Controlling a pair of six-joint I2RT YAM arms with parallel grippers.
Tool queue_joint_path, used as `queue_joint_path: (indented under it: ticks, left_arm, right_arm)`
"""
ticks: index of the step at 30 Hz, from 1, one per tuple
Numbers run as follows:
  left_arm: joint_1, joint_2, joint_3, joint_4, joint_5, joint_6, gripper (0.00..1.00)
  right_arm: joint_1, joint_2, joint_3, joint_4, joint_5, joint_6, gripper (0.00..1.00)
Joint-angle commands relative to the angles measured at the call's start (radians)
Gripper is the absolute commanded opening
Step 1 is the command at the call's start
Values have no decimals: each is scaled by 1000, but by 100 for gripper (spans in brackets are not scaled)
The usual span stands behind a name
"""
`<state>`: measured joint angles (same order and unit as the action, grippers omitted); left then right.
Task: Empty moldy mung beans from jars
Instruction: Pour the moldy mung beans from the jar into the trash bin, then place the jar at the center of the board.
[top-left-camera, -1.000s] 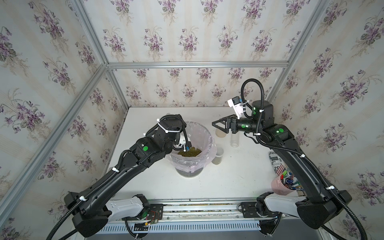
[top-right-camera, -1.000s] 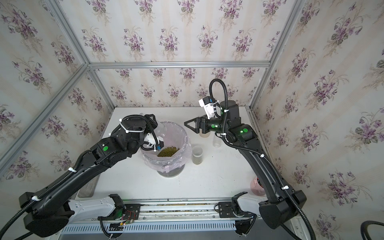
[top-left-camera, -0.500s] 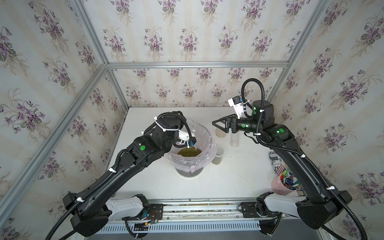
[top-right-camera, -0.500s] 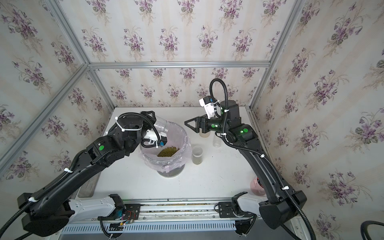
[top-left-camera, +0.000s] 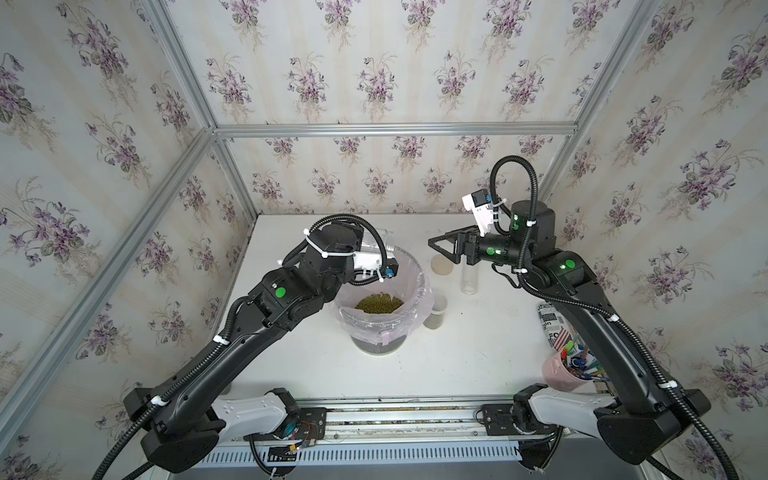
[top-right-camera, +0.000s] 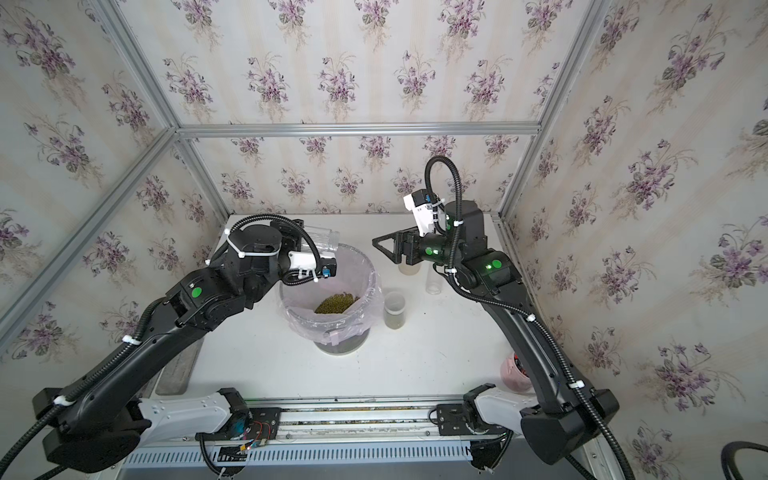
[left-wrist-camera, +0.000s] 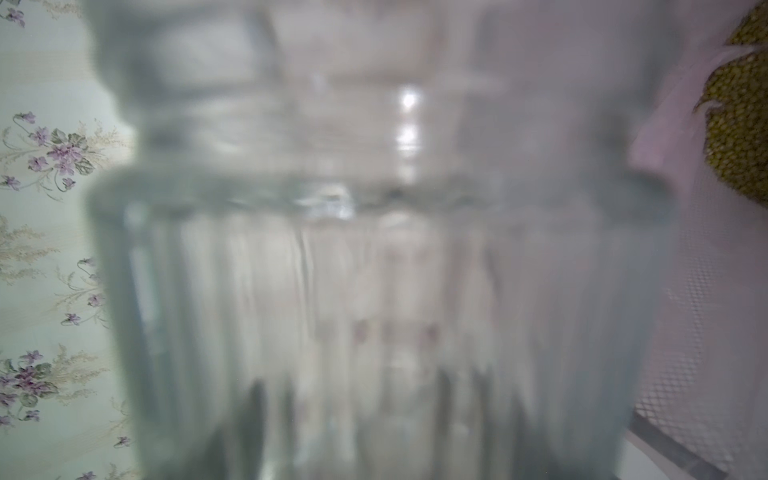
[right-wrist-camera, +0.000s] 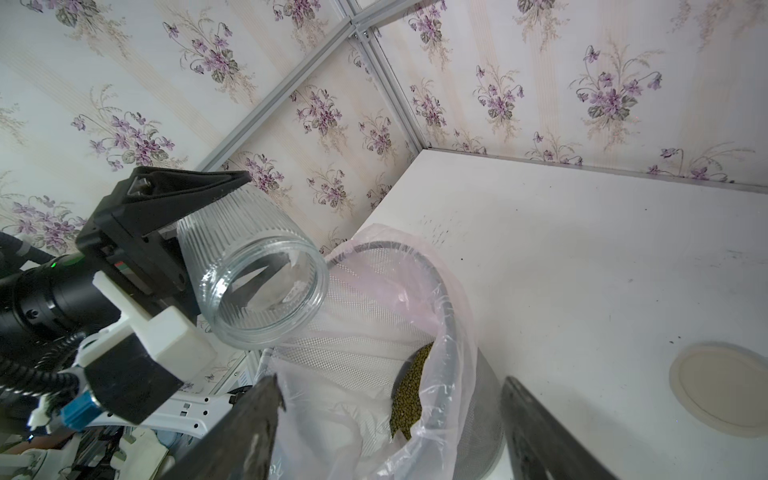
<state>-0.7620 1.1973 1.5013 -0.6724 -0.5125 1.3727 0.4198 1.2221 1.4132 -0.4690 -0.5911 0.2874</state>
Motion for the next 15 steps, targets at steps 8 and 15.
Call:
queue_joint_path:
  ticks: [8,15]
  left_arm:
    - [42,-16,51,-15,222,-353,0]
    - [142,-35,65,-27,449,-587,0]
  right_arm:
    - [0,-20,39,37,105,-29,81]
    - [0,-20,25,68,90,-36,81]
